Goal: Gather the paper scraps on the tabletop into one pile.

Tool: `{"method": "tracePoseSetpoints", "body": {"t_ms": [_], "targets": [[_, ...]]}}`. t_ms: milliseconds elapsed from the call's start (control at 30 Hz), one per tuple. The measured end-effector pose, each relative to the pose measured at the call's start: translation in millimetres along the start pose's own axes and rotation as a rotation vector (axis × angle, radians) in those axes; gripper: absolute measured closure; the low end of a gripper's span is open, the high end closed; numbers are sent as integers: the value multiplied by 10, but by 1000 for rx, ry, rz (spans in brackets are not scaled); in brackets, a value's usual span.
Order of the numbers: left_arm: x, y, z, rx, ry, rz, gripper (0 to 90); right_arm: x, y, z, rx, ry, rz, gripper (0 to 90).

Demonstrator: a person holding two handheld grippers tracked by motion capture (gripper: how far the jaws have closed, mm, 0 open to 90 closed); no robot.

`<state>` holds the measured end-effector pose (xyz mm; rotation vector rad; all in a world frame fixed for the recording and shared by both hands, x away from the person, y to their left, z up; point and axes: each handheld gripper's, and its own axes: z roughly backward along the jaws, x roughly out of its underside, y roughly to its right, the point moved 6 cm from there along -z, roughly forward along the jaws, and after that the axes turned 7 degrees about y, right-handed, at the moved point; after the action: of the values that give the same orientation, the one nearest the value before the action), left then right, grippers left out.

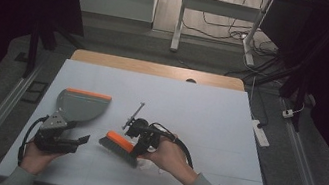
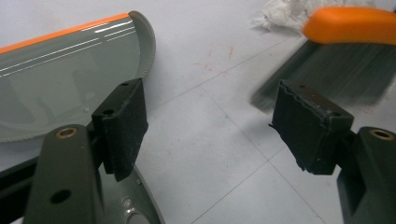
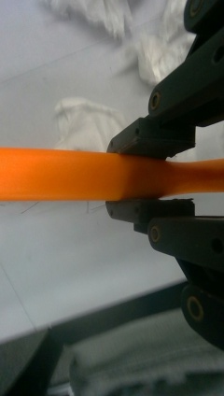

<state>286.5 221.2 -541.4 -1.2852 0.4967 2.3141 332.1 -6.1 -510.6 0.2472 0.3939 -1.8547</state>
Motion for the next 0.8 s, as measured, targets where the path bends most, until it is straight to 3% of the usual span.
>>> {"method": "tracePoseSetpoints", "body": {"t_ms": [100,200,267,333,433,633,733,800], "targets": [[4,16,-7,5,-5,-7,272,-9,166,35,64,-16,-23,713],[1,30,-12,8,-5,-12,272,41,422,95,88,-16,-102,713],[4,27,-16,12,-6,-10,272,87,553,158,110,3,-134,713],[9,18,-21,12,-7,-7,273,113,590,229,127,30,-144,713],[12,17,-28,12,-10,-2,274,126,566,444,105,125,-145,713],[6,32,-34,11,-12,-11,274,242,385,832,101,195,-91,713],[3,36,-40,11,-12,-11,273,353,264,888,73,179,-59,713],[2,41,-50,11,-16,-13,273,468,164,825,42,132,-26,713]]}}
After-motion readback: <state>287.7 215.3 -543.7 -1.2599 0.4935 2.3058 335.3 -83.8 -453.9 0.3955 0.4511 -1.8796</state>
